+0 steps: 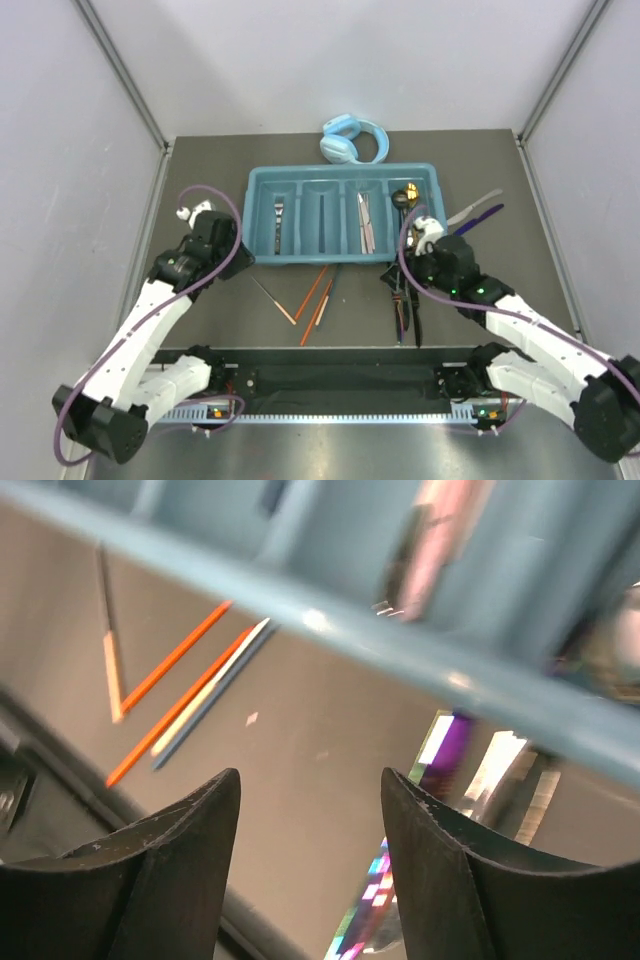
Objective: Sort the eating utensils into containers
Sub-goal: Pick up the knife at the center of the board.
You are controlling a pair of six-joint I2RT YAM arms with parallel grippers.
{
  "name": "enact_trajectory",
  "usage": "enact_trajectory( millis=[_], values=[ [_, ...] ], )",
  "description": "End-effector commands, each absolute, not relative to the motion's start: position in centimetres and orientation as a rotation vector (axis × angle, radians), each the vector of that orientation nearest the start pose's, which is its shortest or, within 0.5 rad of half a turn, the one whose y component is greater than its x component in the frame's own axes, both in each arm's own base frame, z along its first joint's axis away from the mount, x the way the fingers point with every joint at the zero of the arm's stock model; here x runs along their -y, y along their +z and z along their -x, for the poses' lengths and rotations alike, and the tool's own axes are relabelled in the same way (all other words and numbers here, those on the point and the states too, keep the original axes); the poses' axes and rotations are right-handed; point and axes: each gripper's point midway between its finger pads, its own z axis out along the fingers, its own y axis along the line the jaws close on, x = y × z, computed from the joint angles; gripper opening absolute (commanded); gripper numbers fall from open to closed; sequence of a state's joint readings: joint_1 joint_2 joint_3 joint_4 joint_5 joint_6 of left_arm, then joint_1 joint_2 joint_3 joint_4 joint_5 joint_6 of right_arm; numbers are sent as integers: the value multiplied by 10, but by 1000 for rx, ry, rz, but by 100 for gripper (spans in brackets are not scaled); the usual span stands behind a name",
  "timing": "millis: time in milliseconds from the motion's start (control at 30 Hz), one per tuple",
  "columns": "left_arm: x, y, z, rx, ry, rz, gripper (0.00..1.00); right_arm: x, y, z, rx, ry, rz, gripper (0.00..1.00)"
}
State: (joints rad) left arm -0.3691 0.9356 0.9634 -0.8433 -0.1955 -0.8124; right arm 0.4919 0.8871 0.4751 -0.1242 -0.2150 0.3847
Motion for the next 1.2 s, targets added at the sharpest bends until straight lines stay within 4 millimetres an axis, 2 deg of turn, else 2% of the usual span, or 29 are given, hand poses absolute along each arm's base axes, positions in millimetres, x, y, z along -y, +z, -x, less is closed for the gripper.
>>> enact_trajectory(
  millis=[0,33,100,233,267,467,633,767,867,1167],
  values=[
    [97,147,-231,-2427,-341,723,42,-204,132,-236,-2179,700,253,59],
    [97,138,-229,-2449,-328,734,42,-201,129,-237,-2198,682,226,59],
    [96,132,-229,-2452,-324,735,41,-187,115,-238,-2255,588,169,59],
    [94,124,-230,-2448,-310,720,42,-177,100,-234,-2331,508,146,56],
    [94,123,-230,-2449,-305,715,42,-174,88,-230,-2391,474,146,54],
    [97,108,-225,-2474,-325,720,41,-180,59,-213,-2541,387,155,52],
    [95,104,-219,-2480,-325,720,41,-184,58,-198,-2589,401,54,53],
    [94,102,-216,-2475,-326,714,41,-181,56,-186,-2626,389,35,52],
    [95,97,-214,-2476,-342,712,41,-180,48,-184,-2654,352,58,50],
    [96,88,-211,-2498,-342,702,41,-195,17,-177,-2735,309,132,45]
  ],
)
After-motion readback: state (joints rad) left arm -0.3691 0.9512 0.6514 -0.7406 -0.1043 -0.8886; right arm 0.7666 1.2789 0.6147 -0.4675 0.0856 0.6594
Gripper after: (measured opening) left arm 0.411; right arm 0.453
